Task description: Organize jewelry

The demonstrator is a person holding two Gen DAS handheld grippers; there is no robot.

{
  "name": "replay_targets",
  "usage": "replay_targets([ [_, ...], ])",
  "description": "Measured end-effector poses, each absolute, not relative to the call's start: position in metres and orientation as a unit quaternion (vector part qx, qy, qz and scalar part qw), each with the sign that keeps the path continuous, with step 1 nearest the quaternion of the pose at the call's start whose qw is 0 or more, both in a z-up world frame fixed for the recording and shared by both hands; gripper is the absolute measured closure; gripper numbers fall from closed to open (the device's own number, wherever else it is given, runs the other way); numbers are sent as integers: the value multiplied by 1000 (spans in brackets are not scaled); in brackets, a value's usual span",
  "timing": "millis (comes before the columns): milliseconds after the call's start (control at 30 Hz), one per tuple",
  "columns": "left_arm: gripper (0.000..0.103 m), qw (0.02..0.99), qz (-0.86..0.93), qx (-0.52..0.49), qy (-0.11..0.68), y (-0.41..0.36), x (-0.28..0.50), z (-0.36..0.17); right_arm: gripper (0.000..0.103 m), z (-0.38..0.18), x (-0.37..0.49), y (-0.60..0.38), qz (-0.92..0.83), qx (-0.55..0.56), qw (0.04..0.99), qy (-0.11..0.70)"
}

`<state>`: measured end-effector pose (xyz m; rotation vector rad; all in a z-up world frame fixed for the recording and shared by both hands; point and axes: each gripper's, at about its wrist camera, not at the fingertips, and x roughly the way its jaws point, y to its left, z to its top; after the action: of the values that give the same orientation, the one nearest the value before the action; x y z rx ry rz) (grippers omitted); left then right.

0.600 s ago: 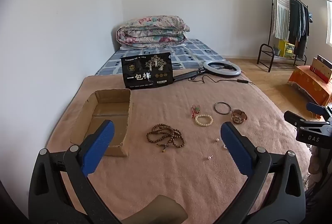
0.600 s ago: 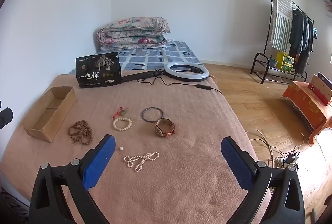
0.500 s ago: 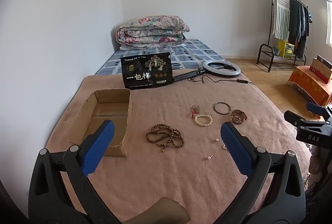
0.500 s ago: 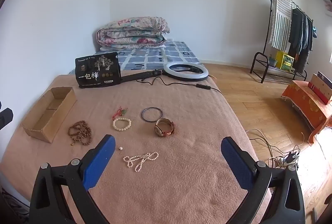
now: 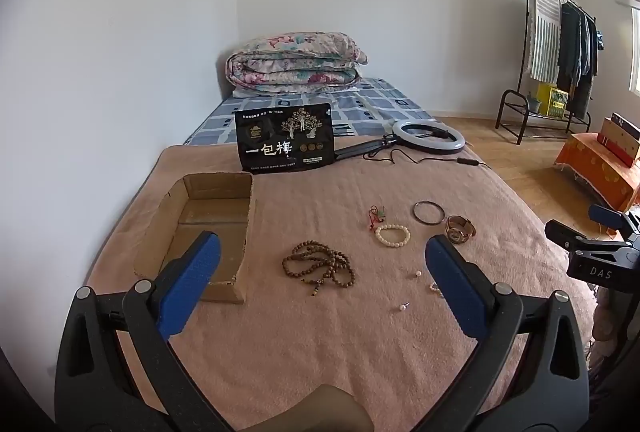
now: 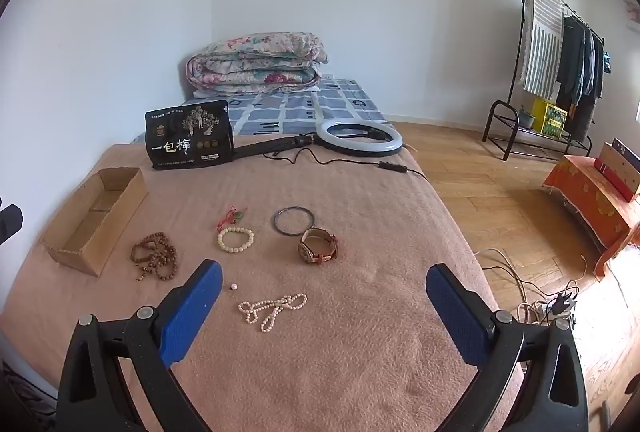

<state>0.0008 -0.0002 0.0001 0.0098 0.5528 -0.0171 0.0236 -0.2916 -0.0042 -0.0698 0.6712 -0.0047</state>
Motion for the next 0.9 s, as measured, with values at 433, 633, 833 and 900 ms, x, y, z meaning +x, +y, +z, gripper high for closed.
replay_targets([
  [433, 0, 962, -8, 2, 272, 1, 0, 0, 0, -4, 25, -291, -1, -33, 943, 331],
  [633, 0, 963, -9, 2, 271, 1, 0, 0, 0, -5, 25, -291, -1, -32, 943, 332],
  [833, 0, 963, -9, 1, 271, 1, 0, 0, 0, -5, 25, -291, -1, -32, 943, 333],
  [900, 0, 963, -10, 1, 271, 1, 0, 0, 0, -6, 25, -291, 0, -31, 942, 333],
])
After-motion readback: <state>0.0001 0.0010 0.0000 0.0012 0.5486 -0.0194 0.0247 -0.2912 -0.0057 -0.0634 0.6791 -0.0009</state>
